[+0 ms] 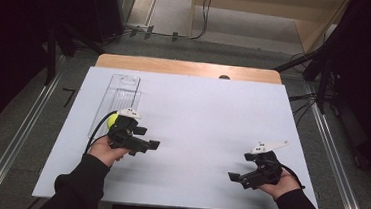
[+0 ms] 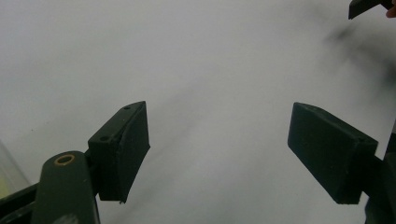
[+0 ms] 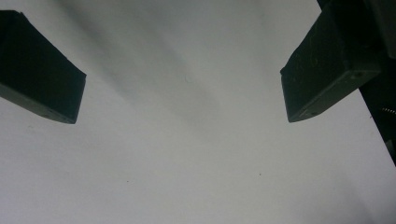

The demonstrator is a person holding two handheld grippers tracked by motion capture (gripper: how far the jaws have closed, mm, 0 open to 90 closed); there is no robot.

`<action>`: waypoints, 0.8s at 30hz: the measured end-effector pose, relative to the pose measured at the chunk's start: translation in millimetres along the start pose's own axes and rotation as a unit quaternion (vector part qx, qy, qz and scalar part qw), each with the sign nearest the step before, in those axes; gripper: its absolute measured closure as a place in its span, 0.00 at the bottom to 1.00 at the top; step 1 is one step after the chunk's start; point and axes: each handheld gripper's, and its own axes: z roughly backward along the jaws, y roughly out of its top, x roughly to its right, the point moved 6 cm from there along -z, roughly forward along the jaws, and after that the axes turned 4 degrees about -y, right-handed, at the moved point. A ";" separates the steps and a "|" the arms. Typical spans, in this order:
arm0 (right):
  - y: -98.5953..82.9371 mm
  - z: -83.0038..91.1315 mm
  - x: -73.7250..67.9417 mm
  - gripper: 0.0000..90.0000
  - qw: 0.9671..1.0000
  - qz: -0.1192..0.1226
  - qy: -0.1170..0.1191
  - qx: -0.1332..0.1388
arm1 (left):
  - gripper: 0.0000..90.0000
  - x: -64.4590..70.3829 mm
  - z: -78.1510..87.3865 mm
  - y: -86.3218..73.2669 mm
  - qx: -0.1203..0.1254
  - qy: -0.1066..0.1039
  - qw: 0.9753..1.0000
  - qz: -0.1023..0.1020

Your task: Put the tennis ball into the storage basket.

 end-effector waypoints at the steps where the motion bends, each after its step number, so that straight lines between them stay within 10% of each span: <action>1: 0.0 0.0 0.0 0.00 1.000 0.000 0.000 0.000 | 0.23 -0.1 0.2 -1.3 -0.001 -0.002 1.000 -0.002; 24: 0.2 1.3 1.3 0.00 1.000 -0.003 -0.003 0.002 | 0.23 9.2 4.9 -28.9 -0.022 -0.007 0.999 -0.042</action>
